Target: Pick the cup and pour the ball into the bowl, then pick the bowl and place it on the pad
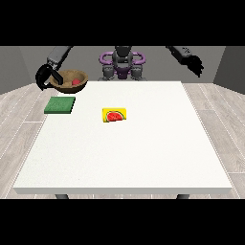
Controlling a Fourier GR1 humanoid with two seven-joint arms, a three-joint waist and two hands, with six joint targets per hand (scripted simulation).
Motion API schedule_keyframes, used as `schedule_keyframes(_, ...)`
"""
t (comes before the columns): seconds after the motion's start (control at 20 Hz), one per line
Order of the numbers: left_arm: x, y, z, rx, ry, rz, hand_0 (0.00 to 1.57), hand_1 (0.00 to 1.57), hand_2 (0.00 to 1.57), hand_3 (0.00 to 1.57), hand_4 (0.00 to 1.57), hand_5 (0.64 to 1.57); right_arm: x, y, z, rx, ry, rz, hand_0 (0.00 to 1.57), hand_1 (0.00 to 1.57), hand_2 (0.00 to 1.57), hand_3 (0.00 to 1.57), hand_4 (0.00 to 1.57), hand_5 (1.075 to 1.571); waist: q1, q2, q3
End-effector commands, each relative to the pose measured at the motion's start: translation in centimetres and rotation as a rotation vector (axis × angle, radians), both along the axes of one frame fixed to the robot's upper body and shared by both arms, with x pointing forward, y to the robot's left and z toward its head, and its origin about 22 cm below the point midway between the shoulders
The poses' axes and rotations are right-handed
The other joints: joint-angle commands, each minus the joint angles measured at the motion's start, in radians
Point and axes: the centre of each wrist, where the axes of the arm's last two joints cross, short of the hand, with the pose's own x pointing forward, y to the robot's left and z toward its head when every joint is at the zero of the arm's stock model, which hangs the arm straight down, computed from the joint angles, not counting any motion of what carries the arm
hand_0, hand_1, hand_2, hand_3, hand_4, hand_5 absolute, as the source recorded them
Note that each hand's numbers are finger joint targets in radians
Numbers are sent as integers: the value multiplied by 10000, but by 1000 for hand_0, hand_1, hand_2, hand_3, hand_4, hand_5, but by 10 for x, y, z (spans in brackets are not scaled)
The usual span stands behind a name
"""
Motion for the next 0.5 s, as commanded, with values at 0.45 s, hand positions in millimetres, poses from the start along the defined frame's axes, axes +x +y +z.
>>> schedule_keyframes(0.45,-31,153,93,-325,-1872,779,0,0,0,0,1209,1563,-7,-38,17,-104,-1823,-442,1571,1571,1571,0,757,1567,199,1504,-4)
